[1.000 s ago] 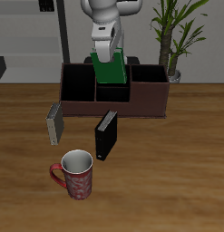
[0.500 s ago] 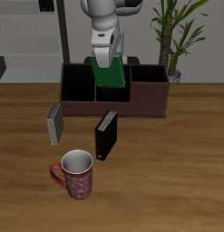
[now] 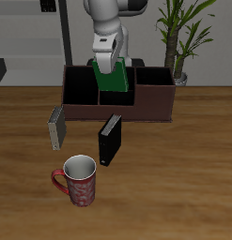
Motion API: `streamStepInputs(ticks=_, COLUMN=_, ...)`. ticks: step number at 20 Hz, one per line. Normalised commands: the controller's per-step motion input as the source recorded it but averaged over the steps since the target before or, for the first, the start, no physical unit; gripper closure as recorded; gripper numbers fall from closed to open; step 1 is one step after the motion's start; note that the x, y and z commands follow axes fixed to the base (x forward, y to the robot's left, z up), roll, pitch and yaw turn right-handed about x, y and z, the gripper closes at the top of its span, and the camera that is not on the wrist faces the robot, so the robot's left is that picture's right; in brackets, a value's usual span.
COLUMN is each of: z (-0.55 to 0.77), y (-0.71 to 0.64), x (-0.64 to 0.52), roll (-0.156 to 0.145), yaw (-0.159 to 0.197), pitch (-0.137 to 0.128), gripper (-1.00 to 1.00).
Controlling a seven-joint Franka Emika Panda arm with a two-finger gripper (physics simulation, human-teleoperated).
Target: Place the green book into the back desk caddy's front compartment
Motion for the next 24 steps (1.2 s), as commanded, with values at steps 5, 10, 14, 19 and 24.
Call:
streamStepInputs(ticks=5, z=0.08, y=0.01, x=0.04, roll=0.007, yaw=0.024, pitch=-0.021, gripper=1.0)
streamStepInputs(ticks=10, z=-0.03, y=0.04, x=0.03, roll=0.017, yaw=0.014, pitch=0.001, gripper=1.0)
streamStepInputs(ticks=14, z=-0.1, y=0.01, x=0.02, roll=0.005, yaw=0.01, pitch=0.013, gripper=1.0)
streamStepInputs(ticks=19, z=-0.08, y=-0.01, x=-0.05, roll=0.006, yaw=0.0, pitch=0.019, gripper=1.0)
streamStepInputs(ticks=24, z=-0.11, y=-0.05, x=0.04, roll=-0.009, yaw=0.007, pitch=0.02, gripper=1.0)
